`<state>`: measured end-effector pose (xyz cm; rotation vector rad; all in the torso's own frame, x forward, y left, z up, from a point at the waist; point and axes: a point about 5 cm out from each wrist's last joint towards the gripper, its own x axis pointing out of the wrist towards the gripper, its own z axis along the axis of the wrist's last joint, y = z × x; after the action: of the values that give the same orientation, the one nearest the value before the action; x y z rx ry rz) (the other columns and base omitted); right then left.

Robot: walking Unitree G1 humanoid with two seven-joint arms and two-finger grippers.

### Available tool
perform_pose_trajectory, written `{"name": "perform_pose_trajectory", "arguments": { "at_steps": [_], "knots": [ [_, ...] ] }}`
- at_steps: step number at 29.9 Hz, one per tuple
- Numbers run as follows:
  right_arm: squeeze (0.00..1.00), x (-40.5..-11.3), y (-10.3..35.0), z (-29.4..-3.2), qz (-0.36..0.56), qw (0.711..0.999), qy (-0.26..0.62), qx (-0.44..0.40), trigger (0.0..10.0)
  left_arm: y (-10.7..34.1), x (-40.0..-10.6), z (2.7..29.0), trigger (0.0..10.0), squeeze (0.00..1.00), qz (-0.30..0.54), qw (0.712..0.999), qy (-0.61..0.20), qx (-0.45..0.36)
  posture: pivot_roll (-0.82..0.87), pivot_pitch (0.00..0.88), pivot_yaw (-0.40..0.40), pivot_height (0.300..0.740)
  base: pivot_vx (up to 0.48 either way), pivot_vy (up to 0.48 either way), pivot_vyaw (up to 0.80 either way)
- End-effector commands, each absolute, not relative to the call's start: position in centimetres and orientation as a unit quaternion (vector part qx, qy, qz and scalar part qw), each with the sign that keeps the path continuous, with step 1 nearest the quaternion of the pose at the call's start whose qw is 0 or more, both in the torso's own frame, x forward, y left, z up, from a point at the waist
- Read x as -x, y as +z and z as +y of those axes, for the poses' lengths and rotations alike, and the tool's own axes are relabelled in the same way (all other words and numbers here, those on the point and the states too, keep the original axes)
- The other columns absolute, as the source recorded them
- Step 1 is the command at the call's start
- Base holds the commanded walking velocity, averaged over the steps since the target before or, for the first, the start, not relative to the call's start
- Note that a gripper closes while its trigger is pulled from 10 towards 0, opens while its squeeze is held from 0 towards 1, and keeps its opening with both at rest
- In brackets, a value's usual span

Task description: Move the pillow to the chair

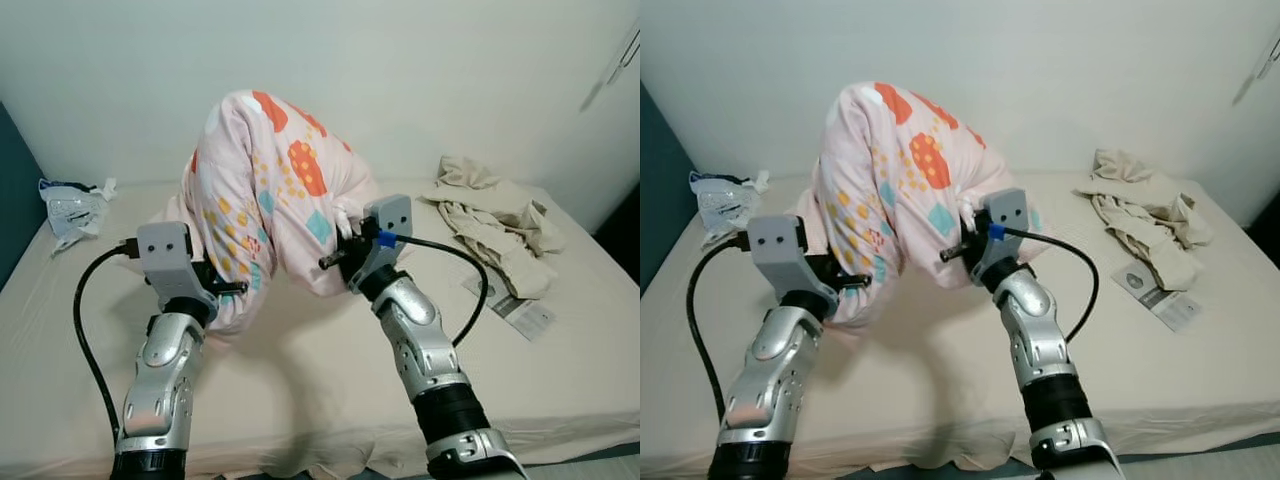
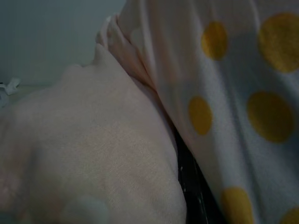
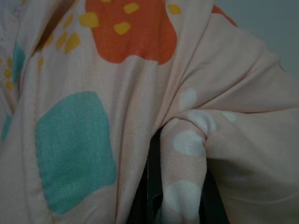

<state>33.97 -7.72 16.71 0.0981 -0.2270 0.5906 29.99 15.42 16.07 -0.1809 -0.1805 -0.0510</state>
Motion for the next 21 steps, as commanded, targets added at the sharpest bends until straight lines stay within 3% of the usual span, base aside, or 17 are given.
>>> {"name": "perform_pose_trajectory", "arguments": {
  "at_steps": [1, 21],
  "knots": [
    [0.00, -33.41, 16.57, -5.65, -0.106, 0.933, 0.342, -0.038, 10.0, 17.77, -29.88, 14.23, 10.0, 0.00, -0.134, 0.985, -0.061, 0.087, 0.07, 0.061, -0.067, 0.740, 0.000, 0.000, 0.00],
    [0.00, -33.24, 16.62, -5.44, -0.106, 0.930, 0.349, -0.049, 10.0, 17.87, -29.78, 14.08, 10.0, 0.00, -0.134, 0.985, -0.066, 0.085, 0.07, 0.070, -0.062, 0.740, 0.000, 0.000, -0.02]
  ]
}}
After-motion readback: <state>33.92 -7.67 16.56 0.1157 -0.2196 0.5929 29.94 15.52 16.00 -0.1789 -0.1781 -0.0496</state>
